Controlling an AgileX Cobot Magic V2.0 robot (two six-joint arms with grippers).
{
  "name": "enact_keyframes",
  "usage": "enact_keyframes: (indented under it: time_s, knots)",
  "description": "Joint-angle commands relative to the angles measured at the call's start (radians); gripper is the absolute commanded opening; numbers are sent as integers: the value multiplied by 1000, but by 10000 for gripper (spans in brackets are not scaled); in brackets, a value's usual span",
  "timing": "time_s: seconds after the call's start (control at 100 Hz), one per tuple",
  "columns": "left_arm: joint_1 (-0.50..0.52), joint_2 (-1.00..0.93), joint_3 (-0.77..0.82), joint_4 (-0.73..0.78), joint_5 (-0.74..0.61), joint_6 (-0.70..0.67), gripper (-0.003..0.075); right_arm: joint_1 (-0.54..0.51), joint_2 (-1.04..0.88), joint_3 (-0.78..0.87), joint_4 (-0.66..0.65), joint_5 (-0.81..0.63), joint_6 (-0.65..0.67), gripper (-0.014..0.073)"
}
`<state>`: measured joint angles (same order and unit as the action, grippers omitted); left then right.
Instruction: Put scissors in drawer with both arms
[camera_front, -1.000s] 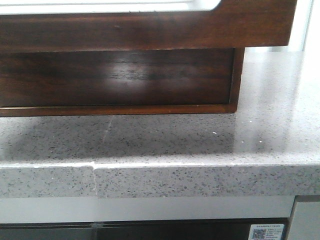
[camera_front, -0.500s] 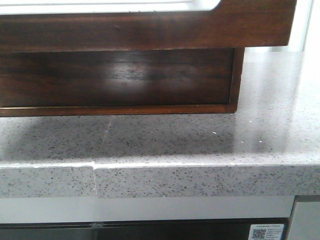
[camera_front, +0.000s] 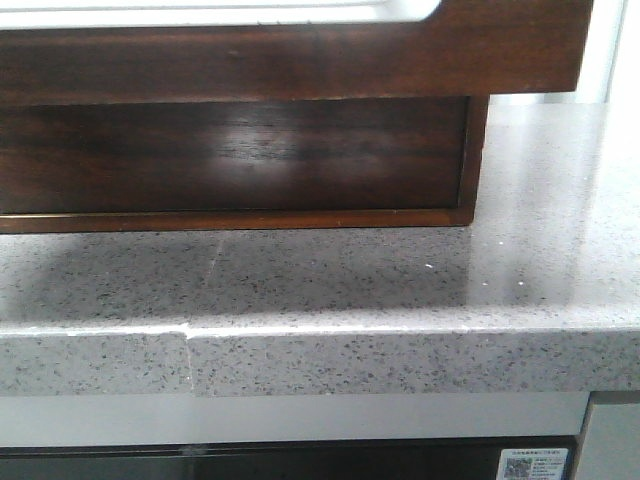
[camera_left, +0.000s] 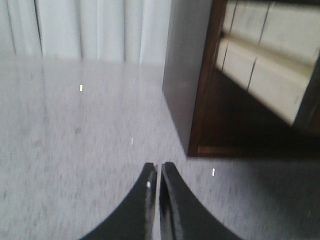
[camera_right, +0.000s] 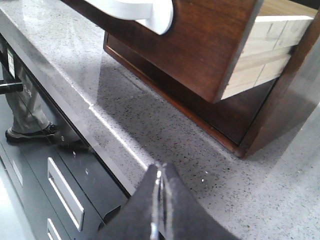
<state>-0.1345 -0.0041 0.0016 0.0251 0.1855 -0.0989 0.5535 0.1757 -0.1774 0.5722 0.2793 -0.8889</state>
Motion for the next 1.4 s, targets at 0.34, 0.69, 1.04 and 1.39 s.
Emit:
enact_keyframes:
  time_s: [0.34,0.69,1.04,1.39]
  knots:
    - [2,-26,19,-11,78,2,-22,3,10,-27,16,-67,-2,-61]
    - [2,-26,19,-11,78,2,-22,3,10,-27,16,-67,-2,-61]
    - [2,-26,19,-11,78,2,-22,3,10,-27,16,-67,-2,-61]
    - [2,-26,19,-11,78,2,-22,3,10,-27,16,-67,-2,-61]
